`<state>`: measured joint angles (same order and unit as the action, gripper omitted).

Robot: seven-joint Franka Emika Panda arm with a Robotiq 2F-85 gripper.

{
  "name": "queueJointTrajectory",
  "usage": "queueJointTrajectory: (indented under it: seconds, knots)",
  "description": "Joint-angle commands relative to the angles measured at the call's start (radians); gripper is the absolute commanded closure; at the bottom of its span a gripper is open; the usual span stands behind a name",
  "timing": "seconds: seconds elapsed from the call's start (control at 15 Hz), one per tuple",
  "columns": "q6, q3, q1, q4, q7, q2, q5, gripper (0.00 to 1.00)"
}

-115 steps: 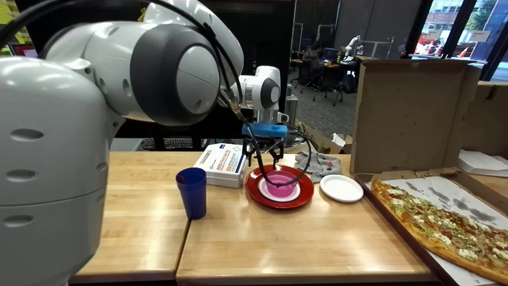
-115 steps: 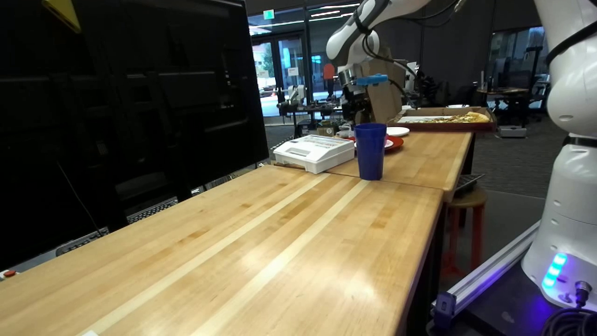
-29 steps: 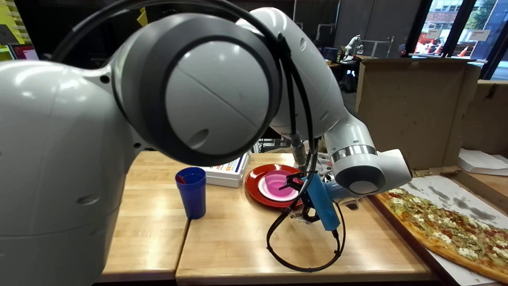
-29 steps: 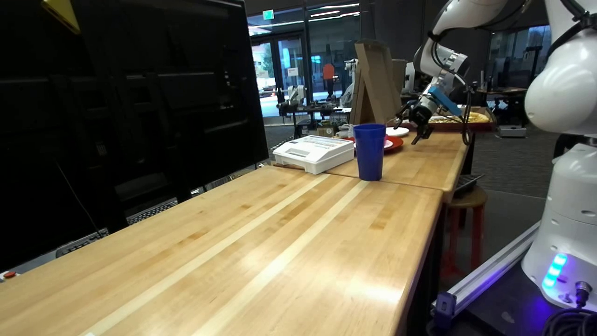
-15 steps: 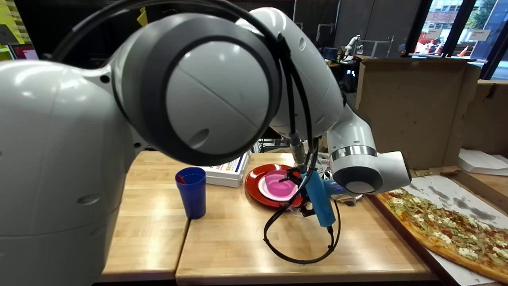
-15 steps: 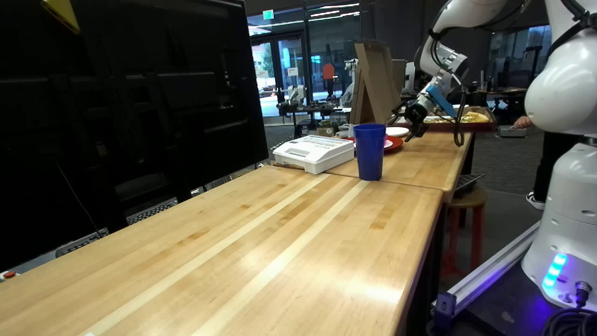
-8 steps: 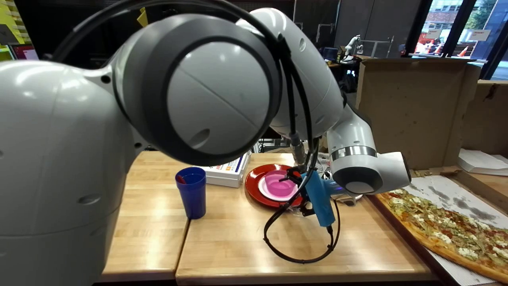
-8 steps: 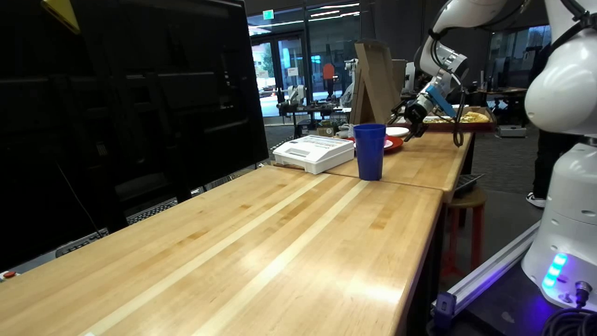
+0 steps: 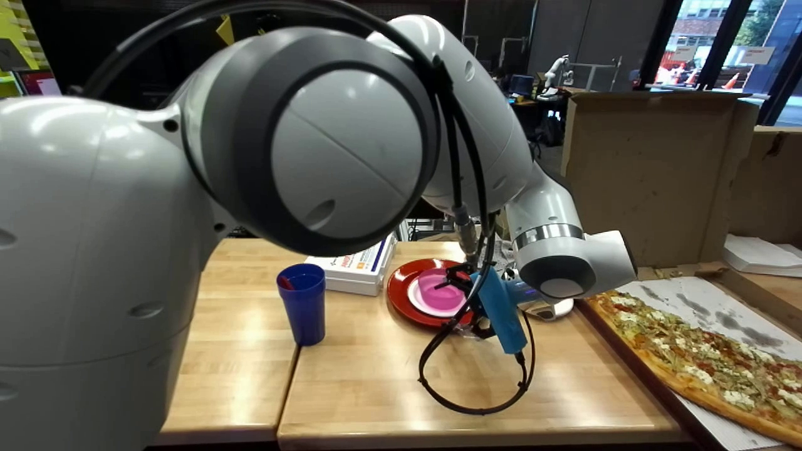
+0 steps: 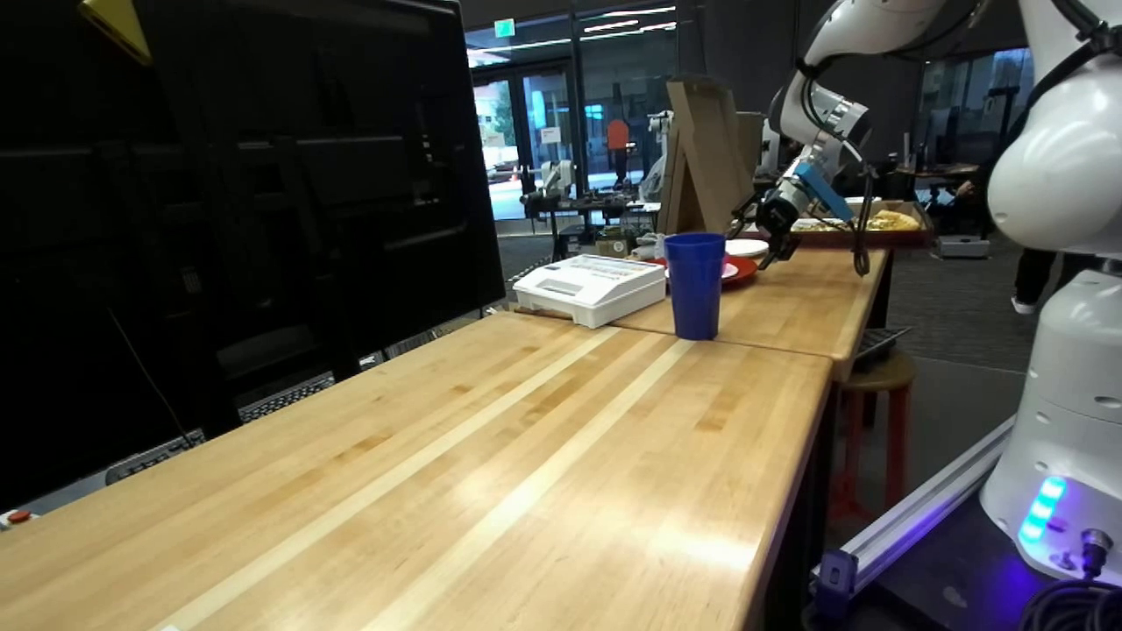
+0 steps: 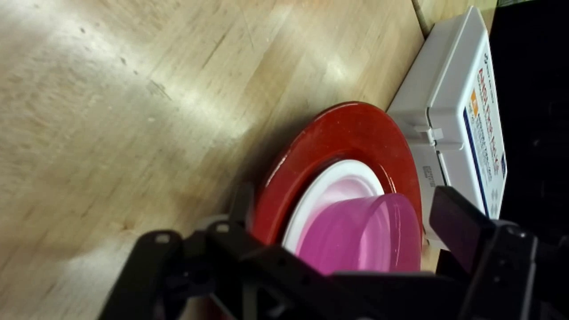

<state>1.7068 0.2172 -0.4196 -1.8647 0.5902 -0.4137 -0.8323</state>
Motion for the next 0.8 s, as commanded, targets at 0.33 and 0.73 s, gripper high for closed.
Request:
queueJointTrajectory:
  seconds: [0.33,0.73]
  knots:
    - [-0.025,-0.003,-0.021,0.04,-0.03,-0.045,-0.078,0.0]
    - [-0.088,0.003,-0.07,0.078,-0.024,-0.103,-0.187,0.0]
